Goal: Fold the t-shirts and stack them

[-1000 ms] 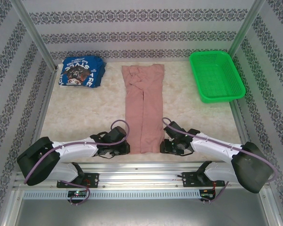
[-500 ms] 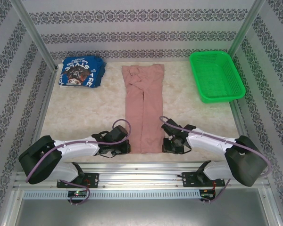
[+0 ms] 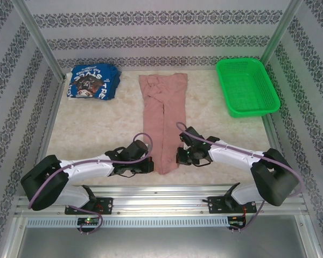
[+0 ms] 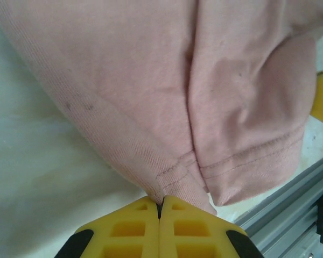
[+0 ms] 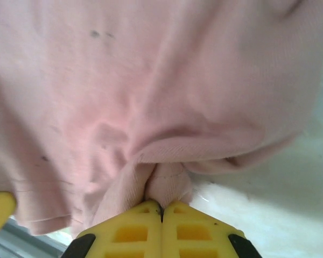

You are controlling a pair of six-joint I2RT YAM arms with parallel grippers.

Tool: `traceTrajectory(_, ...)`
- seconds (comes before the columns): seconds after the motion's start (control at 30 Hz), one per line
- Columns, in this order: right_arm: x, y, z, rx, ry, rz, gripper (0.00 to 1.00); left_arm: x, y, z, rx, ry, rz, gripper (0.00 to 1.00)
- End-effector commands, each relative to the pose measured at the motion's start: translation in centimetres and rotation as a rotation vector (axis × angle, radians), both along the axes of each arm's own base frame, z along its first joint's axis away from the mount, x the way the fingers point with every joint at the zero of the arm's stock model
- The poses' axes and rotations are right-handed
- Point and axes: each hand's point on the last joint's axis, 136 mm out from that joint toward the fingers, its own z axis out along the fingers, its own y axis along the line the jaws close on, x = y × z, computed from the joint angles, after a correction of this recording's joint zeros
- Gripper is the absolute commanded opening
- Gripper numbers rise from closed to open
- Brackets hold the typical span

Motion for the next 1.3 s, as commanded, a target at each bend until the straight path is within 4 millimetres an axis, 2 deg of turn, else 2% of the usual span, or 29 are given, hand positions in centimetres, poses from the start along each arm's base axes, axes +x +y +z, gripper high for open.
traceTrajectory(0.0, 0.6, 0.5, 1.6, 0.038, -0.041, 0.019, 0.0, 0.4, -0.1, 2.1, -0.022, -0.055, -0.021, 0.05)
traceTrajectory(0.1, 0.0, -0.4, 2.0, 0.033, -0.048, 0.008, 0.0, 0.9, 0.8, 3.3, -0.03, -0.081, 0.006, 0.05)
traceTrajectory(0.27, -0.2, -2.1, 4.1, 0.03, -0.087, -0.026, 0.0, 2.2, 2.3, 5.8, -0.045, -0.137, 0.051, 0.05)
traceTrajectory(0.37, 0.2, -3.2, 5.6, 0.031, -0.117, -0.047, 0.0, 3.4, 3.1, 7.1, -0.039, -0.161, 0.073, 0.05)
traceTrajectory(0.57, 2.4, -4.5, 8.3, 0.06, -0.168, -0.079, 0.0, 6.6, 4.2, 9.3, -0.059, -0.207, 0.109, 0.04)
traceTrajectory(0.73, 5.0, -4.3, 9.8, 0.067, -0.184, -0.063, 0.0, 9.7, 4.2, 11.0, -0.069, -0.243, 0.115, 0.04)
traceTrajectory(1.0, 10.9, -3.7, 12.5, 0.082, -0.216, -0.031, 0.0, 15.8, 4.6, 14.1, -0.115, -0.312, 0.156, 0.03)
traceTrajectory(1.27, 16.4, -3.9, 12.6, 0.071, -0.204, -0.025, 0.0, 21.1, 5.3, 14.4, -0.126, -0.33, 0.18, 0.03)
